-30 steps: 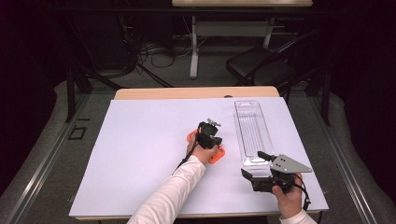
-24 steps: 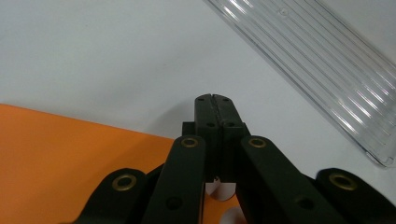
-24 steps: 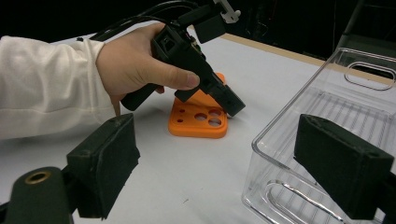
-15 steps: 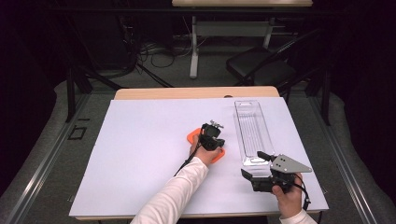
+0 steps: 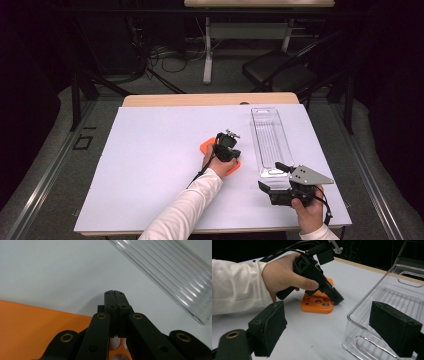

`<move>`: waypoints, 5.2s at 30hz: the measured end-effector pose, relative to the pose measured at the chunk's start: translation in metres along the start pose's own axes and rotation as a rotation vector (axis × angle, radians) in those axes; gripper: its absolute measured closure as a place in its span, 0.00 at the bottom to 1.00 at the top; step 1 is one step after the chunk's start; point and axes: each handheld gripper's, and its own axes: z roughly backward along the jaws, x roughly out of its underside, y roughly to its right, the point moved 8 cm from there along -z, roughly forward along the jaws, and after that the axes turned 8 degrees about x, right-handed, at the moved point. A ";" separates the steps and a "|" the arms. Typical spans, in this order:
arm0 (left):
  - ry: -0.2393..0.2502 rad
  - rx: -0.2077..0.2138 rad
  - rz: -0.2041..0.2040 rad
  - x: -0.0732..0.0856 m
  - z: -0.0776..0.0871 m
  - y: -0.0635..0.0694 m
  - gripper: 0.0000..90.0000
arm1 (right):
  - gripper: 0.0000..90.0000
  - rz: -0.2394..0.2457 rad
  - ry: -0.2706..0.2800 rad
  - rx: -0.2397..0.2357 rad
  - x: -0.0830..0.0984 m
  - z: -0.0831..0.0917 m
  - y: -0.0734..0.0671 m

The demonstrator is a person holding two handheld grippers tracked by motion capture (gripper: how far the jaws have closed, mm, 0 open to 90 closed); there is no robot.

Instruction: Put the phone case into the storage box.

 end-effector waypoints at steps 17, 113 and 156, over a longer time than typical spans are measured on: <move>-0.052 0.027 -0.054 0.020 0.014 0.010 1.00 | 0.15 0.000 -0.004 0.000 0.001 -0.001 0.000; -0.048 -0.068 0.019 0.126 0.134 -0.036 0.88 | 0.15 -0.003 -0.025 -0.002 0.004 -0.003 0.001; 0.074 -0.051 -0.047 0.105 0.153 -0.056 0.03 | 0.16 -0.002 -0.034 -0.003 0.005 -0.005 -0.001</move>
